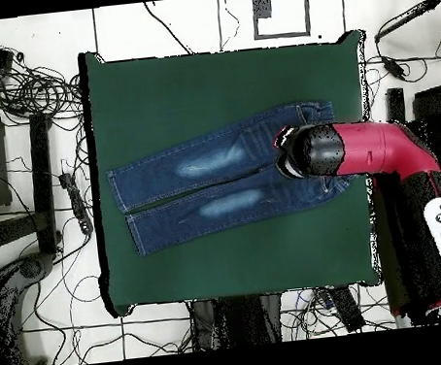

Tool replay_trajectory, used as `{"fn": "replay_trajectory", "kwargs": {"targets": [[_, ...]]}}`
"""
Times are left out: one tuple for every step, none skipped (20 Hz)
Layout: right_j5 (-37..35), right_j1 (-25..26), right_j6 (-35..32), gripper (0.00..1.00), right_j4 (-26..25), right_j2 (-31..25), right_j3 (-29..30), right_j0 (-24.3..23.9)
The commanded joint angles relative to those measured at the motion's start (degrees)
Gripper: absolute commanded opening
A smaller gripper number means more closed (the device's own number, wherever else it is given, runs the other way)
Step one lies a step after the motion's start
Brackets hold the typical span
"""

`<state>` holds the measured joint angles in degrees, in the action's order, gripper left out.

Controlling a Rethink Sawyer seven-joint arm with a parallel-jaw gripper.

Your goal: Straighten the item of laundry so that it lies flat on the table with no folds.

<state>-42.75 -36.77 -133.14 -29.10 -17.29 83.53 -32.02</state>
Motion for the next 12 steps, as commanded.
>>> {"fn": "replay_trajectory", "kwargs": {"targets": [[4.21,3.37,-5.85,0.0,3.32,-0.58,7.91,3.8],[5.05,3.72,-6.4,0.0,3.46,-0.4,8.07,4.07],[5.89,4.07,-6.95,0.0,3.59,-0.21,8.22,4.34],[6.22,4.19,-7.39,0.0,3.82,0.02,8.37,4.61],[6.56,4.31,-7.83,0.0,4.06,0.24,8.51,4.88],[6.7,4.34,-8.08,0.0,4.29,0.41,8.64,5.1],[6.99,4.47,-8.81,0.0,4.68,0.64,8.94,5.49],[7.38,4.5,-9.3,0.0,4.88,0.93,9.12,5.84],[8.12,4.64,-10.25,0.0,5.18,1.24,9.49,6.29],[8.55,4.74,-10.58,0.0,5.5,1.49,9.61,6.62],[8.98,4.84,-10.91,0.0,5.82,1.73,9.73,6.96],[9.1,4.89,-10.8,0.0,6.29,1.87,9.79,7.12]]}}
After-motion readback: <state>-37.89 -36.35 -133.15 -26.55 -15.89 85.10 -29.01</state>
